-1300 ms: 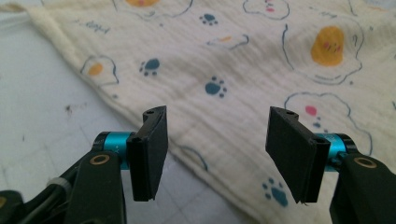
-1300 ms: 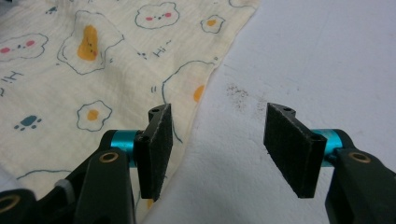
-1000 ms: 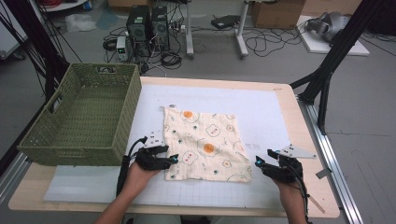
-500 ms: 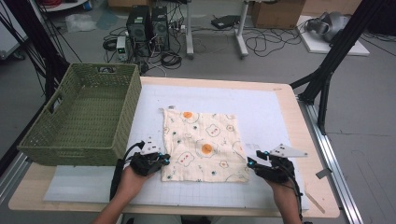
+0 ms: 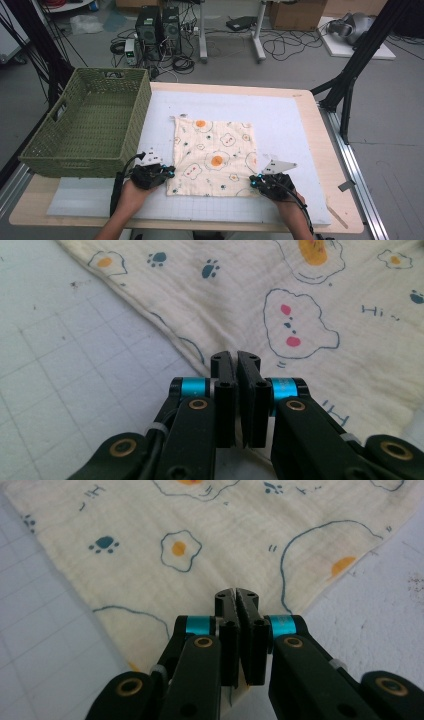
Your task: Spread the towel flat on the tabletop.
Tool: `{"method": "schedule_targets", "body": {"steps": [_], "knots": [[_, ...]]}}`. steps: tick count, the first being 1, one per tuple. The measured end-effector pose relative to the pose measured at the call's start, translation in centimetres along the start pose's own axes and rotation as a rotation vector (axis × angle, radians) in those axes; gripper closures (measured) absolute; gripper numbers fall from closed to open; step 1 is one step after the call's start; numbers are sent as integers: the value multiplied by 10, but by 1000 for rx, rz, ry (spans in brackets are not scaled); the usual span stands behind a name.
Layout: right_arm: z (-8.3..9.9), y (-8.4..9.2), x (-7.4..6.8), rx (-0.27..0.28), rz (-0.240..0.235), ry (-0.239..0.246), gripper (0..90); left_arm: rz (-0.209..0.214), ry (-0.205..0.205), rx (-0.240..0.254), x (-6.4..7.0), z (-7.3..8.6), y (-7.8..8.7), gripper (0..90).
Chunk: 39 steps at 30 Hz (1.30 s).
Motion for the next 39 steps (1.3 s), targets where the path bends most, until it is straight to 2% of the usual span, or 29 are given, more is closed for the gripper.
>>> {"method": "schedule_targets", "body": {"steps": [3, 6, 9, 11, 12, 15, 17, 19, 24, 27, 29, 32, 35, 37, 38, 39], "knots": [[3, 6, -6, -20, -9, 35, 886, 6, 1, 1, 0, 2, 2, 852], [7, 11, -11, -32, -27, 46, 887, 21, -13, -11, 2, 3, 5, 852], [12, 18, -17, -56, -53, 52, 885, 44, -27, 1, 6, 5, 6, 828], [15, 21, -20, -60, -29, 64, 850, 32, -2, 18, 5, 5, 5, 697], [15, 21, -20, -57, -17, 64, 796, 25, 20, 32, 1, 3, 4, 630], [13, 22, -15, -29, 9, 48, 654, 8, 69, 76, -5, -2, 4, 556], [10, 23, -7, 23, 56, 12, 551, -2, 83, 85, -9, -4, 3, 509], [7, 23, 1, 60, 82, -23, 517, -11, 94, 89, -15, -7, 1, 501], [-3, 13, 32, 108, 149, -123, 515, -28, 120, 101, -26, -16, -4, 498], [-15, 0, 48, 122, 185, -197, 508, -44, 146, 133, -31, -21, -8, 474], [-24, -12, 56, 116, 194, -230, 505, -42, 157, 141, -33, -21, -11, 473], [-38, -29, 63, 97, 207, -236, 498, -42, 156, 124, -34, -19, -15, 470], [-50, -45, 69, 68, 254, -271, 480, -41, 148, 138, -33, -21, -16, 464], [-56, -55, 70, 41, 266, -273, 507, -41, 150, 143, -33, -21, -16, 459], [-58, -59, 71, 43, 267, -268, 548, -41, 148, 141, -33, -21, -16, 457], [-59, -61, 72, 54, 246, -277, 606, -42, 148, 139, -33, -21, -16, 457]]}}
Point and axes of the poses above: each handheld gripper's, and its own axes: y roughly backward along the jaws, z roughly out of its underside, x roughly to its right, the point moved 2 cm from there along -y, roughly forward along the jaws, and after that the axes turned 3 degrees about -x, right-handed, at the moved point
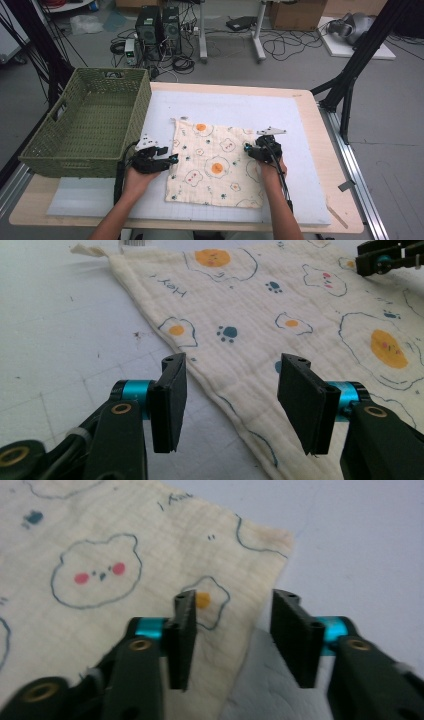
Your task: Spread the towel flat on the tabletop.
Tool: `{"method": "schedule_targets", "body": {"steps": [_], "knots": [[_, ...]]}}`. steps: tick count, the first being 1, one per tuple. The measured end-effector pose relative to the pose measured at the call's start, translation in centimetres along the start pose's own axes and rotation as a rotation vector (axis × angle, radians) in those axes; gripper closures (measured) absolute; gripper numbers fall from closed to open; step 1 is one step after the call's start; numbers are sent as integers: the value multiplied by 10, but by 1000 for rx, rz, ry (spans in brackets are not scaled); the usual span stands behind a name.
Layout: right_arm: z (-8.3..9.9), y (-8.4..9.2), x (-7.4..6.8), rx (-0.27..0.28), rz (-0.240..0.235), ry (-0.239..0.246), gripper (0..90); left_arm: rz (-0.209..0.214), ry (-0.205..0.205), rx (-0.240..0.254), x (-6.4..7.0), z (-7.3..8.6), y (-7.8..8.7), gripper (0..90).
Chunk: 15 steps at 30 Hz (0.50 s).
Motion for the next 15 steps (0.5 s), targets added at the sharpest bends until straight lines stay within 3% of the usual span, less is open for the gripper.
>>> {"method": "schedule_targets", "body": {"steps": [1, 2, 3, 4, 6, 7, 10, 15], "knots": [[-1, -1, 0, -2, -9, -12, 668, 1, 5, 0, 0, 0, 0, 456], [-2, 0, 1, -11, -20, -15, 856, -1, 9, -1, 0, 0, 0, 456], [-3, 1, 2, -19, -36, 4, 859, -2, 10, 0, -1, 0, 0, 457], [-4, 1, 3, -32, -10, 19, 862, -3, 10, 2, 0, 0, 0, 457], [-5, 3, 6, -40, 61, 46, 863, -3, 11, 4, 0, -1, 0, 458], [-4, 3, 9, -41, 79, 35, 861, -4, 12, 3, 0, -1, 0, 458], [-3, 6, 12, -27, 69, -12, 792, -12, 25, -7, 2, -1, -2, 457], [2, 29, 5, 52, 29, 61, 642, -21, 32, 9, 2, -3, -5, 456]]}}
Point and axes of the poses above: each handheld gripper's, and its own axes: y roughly backward along the jaws, z roughly out of its underside, x roughly to its right, the point moved 2 cm from there along -y, roughly forward along the jaws, and after that the axes turned 3 degrees about -x, right-handed, at the moved point
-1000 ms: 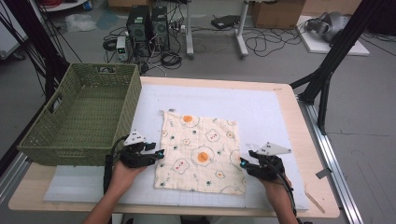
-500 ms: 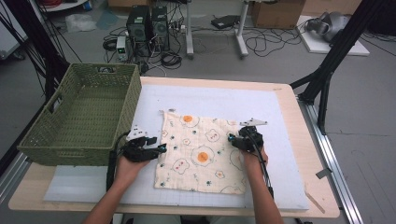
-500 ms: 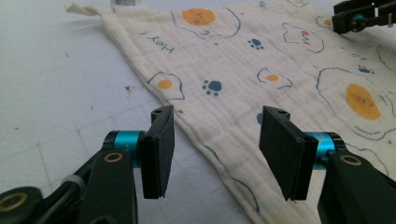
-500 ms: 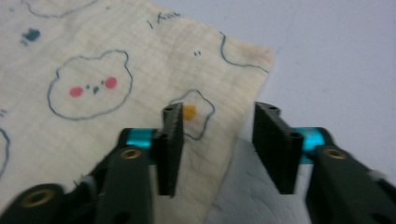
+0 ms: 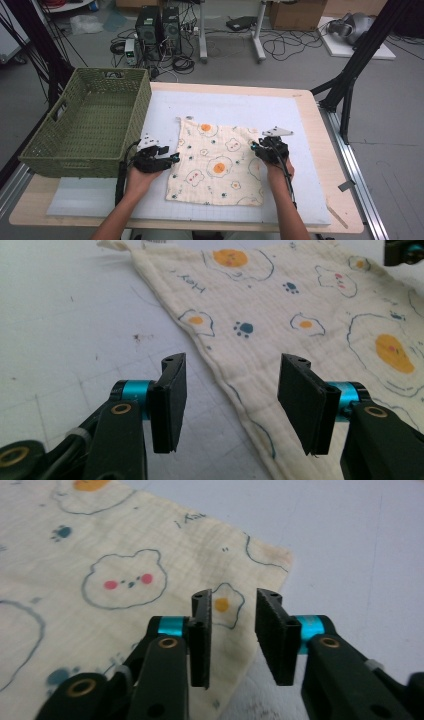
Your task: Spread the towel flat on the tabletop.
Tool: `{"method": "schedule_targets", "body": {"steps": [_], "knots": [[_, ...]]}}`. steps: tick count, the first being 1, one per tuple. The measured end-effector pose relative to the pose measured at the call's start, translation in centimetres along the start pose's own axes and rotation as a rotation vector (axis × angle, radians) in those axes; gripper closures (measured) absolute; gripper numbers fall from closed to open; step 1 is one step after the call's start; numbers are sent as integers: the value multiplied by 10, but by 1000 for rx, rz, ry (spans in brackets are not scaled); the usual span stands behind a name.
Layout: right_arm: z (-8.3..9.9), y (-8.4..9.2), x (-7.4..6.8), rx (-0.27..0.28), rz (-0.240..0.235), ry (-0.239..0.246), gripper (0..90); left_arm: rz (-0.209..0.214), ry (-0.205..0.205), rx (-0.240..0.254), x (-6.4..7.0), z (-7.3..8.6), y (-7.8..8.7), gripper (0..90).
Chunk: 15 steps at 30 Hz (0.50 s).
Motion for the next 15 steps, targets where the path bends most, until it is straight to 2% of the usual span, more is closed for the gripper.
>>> {"method": "schedule_targets", "body": {"steps": [2, 4, 6, 8, 9, 12, 15], "knots": [[5, 12, 1, 17, -30, 13, 642, -10, 4, -21, 2, -1, -2, 457], [15, 26, 3, 34, -48, 31, 636, -13, -27, -45, 7, -4, -4, 459], [28, 40, 6, 36, -54, 34, 620, -16, -43, -38, 9, -10, -6, 460], [39, 50, 10, 37, -58, 31, 603, -18, -40, -24, 10, -17, -8, 459], [42, 54, 10, 37, -60, 26, 597, -24, -42, -16, 10, -21, -11, 460], [50, 64, 13, 51, -61, 20, 593, -60, -49, -51, 9, -28, -23, 458], [51, 65, 13, 57, -78, 7, 591, -83, -54, -90, 8, -32, -34, 462]]}}
Point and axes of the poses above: each handheld gripper's, and its own axes: y roughly backward along the jaws, z roughly out of its underside, x roughly to its right, the point moved 2 cm from there along -y, roughly forward along the jaws, and after that the axes turned 3 degrees about -x, right-handed, at the moved point
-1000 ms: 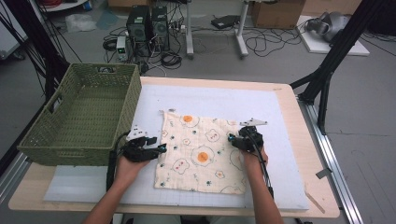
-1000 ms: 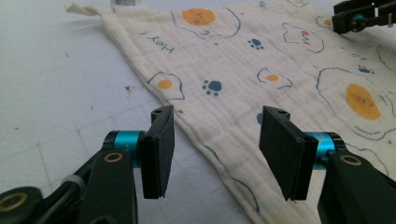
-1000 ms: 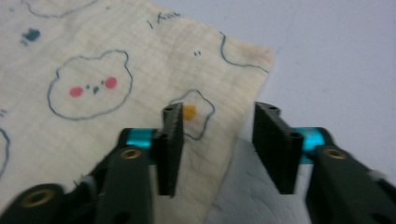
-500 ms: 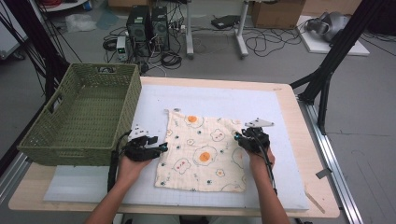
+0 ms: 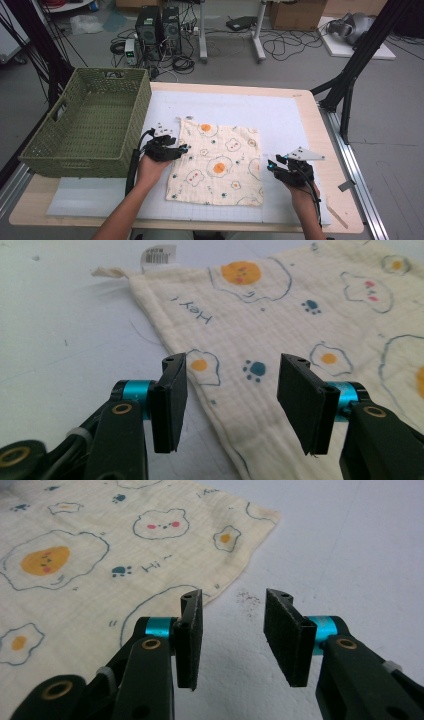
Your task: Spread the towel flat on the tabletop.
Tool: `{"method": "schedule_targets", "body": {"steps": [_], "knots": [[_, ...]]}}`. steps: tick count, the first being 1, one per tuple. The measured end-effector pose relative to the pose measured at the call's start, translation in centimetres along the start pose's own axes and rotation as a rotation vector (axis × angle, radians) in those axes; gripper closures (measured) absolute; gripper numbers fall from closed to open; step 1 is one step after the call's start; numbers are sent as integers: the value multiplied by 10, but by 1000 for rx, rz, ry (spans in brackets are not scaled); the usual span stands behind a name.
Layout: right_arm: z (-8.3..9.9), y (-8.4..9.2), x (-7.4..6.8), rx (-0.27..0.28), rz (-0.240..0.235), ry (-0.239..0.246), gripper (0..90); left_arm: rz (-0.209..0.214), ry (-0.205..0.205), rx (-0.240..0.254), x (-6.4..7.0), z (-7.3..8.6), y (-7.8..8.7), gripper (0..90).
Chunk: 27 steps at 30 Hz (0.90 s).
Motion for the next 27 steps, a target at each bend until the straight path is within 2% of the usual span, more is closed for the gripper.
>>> {"method": "schedule_targets", "body": {"steps": [2, 4, 5, 6, 7, 8, 9, 10, 11, 13, 18, 20, 22, 24, 25, 27], "knots": [[0, -4, -5, -9, -22, -4, 580, -31, -35, -42, 0, 0, -7, 493], [-1, -10, -13, -23, -55, -17, 575, -61, -58, -70, -1, 3, -11, 572], [-2, -14, -18, -31, -65, -3, 576, -65, -68, -63, 0, 3, -11, 597], [-2, -17, -22, -38, -66, 10, 578, -61, -78, -66, 0, 3, -10, 647], [-2, -21, -26, -57, -73, 4, 581, -64, -96, -68, 1, 3, -9, 741], [-2, -24, -28, -68, -78, 11, 598, -78, -123, -73, 3, 3, -9, 812], [-1, -29, -30, -92, -79, 20, 616, -97, -130, -82, 3, 3, -7, 852], [1, -34, -33, -128, -77, 41, 651, -106, -125, -81, 3, 3, -7, 860], [2, -35, -34, -117, -89, 41, 716, -115, -125, -80, 2, 4, -6, 863], [1, -34, -32, -130, -123, 37, 848, -121, -108, -64, 0, 7, -4, 864], [0, -31, -28, -149, -64, 60, 855, -126, -91, -56, -4, 9, -2, 850], [1, -28, -27, -147, -58, 68, 812, -108, -72, -42, -5, 8, 0, 754], [2, -25, -25, -134, -51, 87, 720, -104, -52, -16, -6, 7, 4, 648], [2, -20, -21, -102, -49, 109, 663, -72, -36, 28, -6, 5, 11, 588], [2, -17, -18, -90, -44, 114, 619, -43, -24, 61, -6, 4, 14, 536], [2, -10, -12, -46, -32, 110, 525, 44, -19, 125, -5, 2, 22, 461]]}}
Point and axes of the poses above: each handheld gripper's, and its own axes: y roughly backward along the jaws, z roughly out of its underside, x roughly to its right, the point moved 2 cm from there along -y, roughly forward along the jaws, and after that the axes turned 3 degrees about -x, right-handed, at the moved point
